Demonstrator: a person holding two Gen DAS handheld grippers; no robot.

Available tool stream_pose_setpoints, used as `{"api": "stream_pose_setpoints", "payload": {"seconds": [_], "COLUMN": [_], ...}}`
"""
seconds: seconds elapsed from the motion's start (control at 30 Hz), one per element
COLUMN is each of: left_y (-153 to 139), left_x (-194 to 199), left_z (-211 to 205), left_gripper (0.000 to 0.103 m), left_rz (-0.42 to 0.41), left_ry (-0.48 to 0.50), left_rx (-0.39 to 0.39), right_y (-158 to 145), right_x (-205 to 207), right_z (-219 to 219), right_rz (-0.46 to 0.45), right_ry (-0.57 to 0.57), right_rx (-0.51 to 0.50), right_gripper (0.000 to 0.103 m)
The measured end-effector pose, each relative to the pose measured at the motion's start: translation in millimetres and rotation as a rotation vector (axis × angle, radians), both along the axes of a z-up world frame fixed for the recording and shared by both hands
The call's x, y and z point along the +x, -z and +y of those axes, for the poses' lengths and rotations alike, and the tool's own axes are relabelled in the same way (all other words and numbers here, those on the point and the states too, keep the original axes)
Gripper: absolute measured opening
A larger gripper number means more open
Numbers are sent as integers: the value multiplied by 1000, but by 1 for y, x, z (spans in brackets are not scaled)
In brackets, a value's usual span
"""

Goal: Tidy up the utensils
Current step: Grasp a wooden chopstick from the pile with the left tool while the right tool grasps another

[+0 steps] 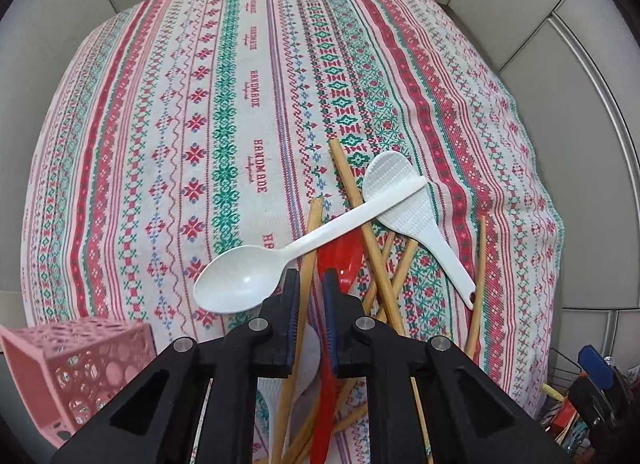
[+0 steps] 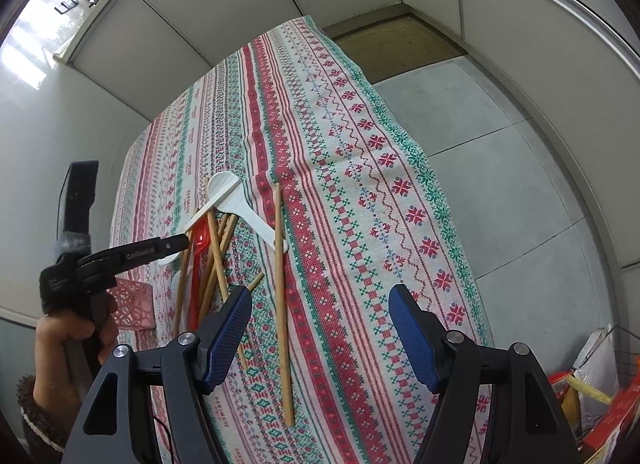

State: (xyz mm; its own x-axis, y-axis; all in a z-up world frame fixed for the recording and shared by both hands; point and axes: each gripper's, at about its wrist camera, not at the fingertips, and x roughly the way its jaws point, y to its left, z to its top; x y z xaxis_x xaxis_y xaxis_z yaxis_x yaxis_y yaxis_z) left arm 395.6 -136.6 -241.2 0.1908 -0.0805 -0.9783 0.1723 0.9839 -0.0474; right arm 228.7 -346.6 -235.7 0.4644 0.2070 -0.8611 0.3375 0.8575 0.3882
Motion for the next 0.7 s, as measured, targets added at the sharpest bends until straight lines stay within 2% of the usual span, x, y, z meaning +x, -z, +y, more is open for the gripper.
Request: {"api": "stream_pose_setpoints", "payload": {"seconds": [0.13,0.23,0.33,0.43,0.57,0.7], "left_y": [9,13,10,-2,-27,-58], "left_x": [8,12,8,-6,-34,-69], "left_z": [-6,-7,-7,-4,4,16], "left_gripper": [8,7,7,7,7,7], "left_rz": [8,9,6,-19,-60,-115], "left_ry": [5,7,38,72,106,135], "left_rx": [37,37,36,27,-27,-84], "right_y": [5,9,16,24,34,40], "right_x": [6,10,16,24,39,55], "right_z": [0,0,0,-1,1,5], "right_rz": [20,34,50,44,23,9], "right_ry": [-1,1,2,9,5,7], "right_rx": [-13,-16,-27,19,56,86], "right_gripper": [72,72,72,71,50,38]}}
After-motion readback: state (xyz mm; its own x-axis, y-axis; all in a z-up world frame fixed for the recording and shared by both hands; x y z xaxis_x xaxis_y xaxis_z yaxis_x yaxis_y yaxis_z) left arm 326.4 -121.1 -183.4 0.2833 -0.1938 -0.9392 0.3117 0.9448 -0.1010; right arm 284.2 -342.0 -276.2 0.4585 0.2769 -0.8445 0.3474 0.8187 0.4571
